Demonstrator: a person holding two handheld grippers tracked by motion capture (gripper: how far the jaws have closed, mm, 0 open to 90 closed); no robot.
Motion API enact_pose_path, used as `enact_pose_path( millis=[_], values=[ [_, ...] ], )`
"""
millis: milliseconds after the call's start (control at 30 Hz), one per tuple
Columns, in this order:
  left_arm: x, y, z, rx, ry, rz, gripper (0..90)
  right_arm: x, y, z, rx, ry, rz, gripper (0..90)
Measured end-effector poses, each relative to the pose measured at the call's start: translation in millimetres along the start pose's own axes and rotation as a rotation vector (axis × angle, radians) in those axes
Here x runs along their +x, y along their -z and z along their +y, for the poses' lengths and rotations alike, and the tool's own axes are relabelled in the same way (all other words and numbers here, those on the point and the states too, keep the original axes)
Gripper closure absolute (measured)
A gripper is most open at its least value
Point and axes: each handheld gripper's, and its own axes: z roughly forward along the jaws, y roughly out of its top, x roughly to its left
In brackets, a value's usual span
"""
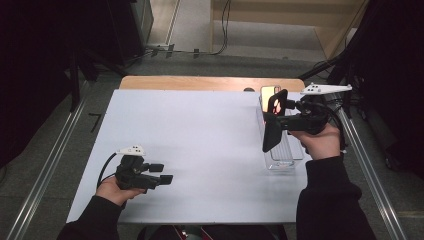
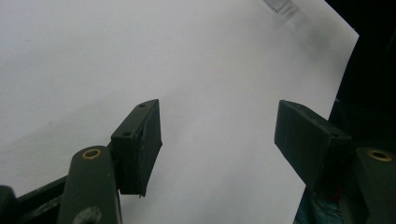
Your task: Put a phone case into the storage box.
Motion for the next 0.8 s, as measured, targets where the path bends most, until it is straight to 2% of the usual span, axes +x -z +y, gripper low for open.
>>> enact_pose_path(
  millis=[100, 233, 333, 400, 600, 800],
  values=[
    [0.1, 0.3, 0.1, -0.003, -0.002, 0.004, 32.2, -6.4, 3.3, -0.7, -0.013, -0.02, -0.028, 12.1],
    [0.8, 1.8, 0.2, -0.009, 0.003, 0.01, 32.2, -17.5, 5.6, -1.3, -0.034, -0.055, -0.103, 12.2],
    [0.9, 3.0, 0.6, -0.018, 0.008, 0.01, 32.2, -25.9, 4.1, -1.9, -0.034, -0.082, -0.136, 12.2],
    [0.9, 2.6, 1.2, -0.021, 0.009, 0.014, 32.2, -29.9, 1.4, -2.1, -0.026, -0.079, -0.168, 12.2],
    [0.9, 1.8, 2.1, -0.021, 0.003, 0.005, 32.2, -45.8, -7.5, -1.0, -0.04, -0.135, -0.247, 12.2],
    [1.8, 1.4, 2.9, -0.025, 0.005, 0.0, 32.2, -63.3, -24.1, -4.5, -0.032, -0.164, -0.315, 12.2]
  ],
)
